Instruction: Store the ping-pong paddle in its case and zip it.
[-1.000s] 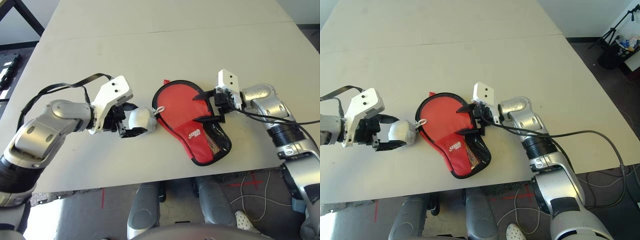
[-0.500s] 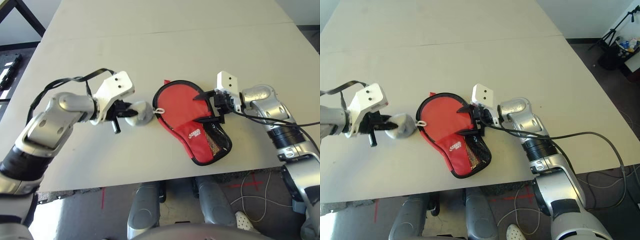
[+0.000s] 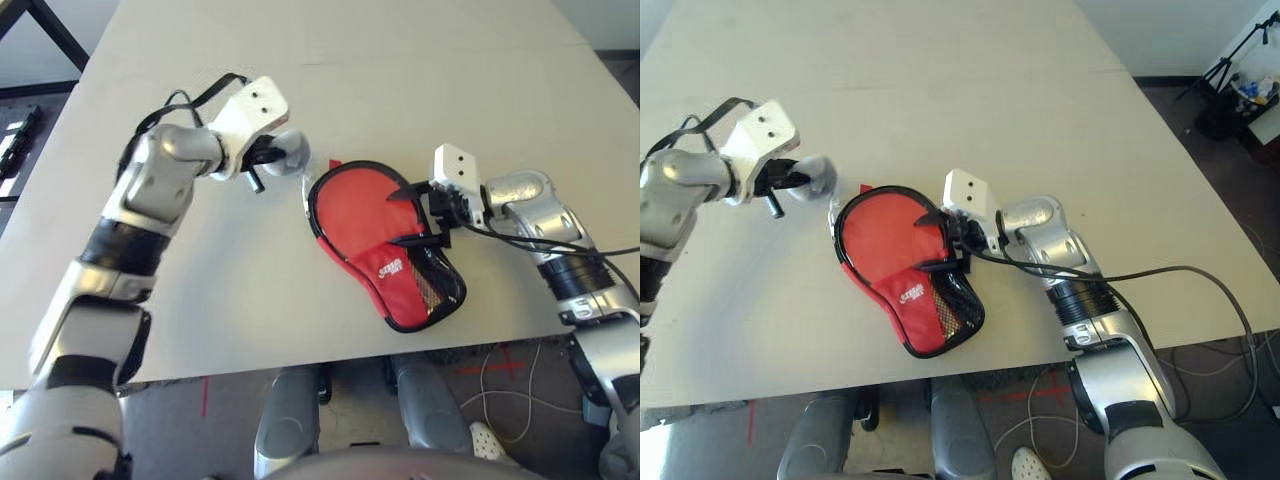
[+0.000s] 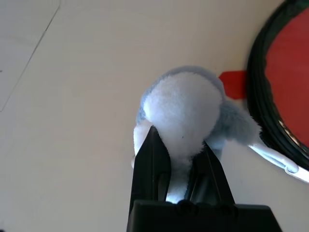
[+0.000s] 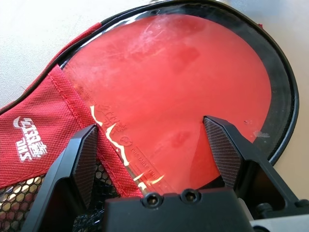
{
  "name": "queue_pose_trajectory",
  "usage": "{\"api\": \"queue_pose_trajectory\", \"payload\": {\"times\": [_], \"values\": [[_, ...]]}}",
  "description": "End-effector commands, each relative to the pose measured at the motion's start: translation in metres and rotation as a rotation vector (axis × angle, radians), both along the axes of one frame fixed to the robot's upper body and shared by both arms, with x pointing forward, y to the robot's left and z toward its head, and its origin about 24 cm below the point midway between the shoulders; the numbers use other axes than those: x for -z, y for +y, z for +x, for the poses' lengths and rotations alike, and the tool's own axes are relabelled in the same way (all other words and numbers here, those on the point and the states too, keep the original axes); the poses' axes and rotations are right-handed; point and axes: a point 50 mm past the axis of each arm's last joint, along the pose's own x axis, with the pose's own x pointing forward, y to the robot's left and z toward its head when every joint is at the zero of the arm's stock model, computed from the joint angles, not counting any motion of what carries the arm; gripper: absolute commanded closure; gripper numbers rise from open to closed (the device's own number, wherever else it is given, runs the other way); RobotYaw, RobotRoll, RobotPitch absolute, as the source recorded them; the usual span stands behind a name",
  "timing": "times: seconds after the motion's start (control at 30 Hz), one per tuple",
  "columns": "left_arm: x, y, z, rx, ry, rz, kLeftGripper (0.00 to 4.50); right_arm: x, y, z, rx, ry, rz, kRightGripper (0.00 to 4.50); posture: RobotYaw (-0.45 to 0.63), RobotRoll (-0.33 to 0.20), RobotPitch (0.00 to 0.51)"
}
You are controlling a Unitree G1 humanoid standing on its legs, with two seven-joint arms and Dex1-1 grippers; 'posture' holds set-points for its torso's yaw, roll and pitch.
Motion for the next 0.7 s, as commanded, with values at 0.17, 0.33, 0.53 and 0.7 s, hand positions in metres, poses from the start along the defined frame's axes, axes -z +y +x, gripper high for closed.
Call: {"api": "queue_pose_trajectory", "payload": {"times": [0.17,0.33,0.53,0.7], "values": [[-0.012,-0.041,0.029,0.050,-0.094,-0.036,4.29,0.032,-0.004,-0.005,0.044,0.092,-0.105,0.00,0.02,0.000,0.279],[-0.014,-0.074,0.038,0.096,-0.109,-0.091,4.29,0.033,-0.003,-0.008,0.049,0.093,-0.100,0.00,0.00,0.000,0.278],[-0.012,-0.117,0.034,0.215,-0.090,-0.127,4.30,0.034,-0.003,-0.011,0.068,0.094,-0.090,0.00,-0.03,0.000,0.277],[0.001,-0.155,0.020,0.362,0.000,-0.158,4.30,0.035,-0.004,-0.013,0.083,0.093,-0.084,0.00,-0.05,0.000,0.276]]}}
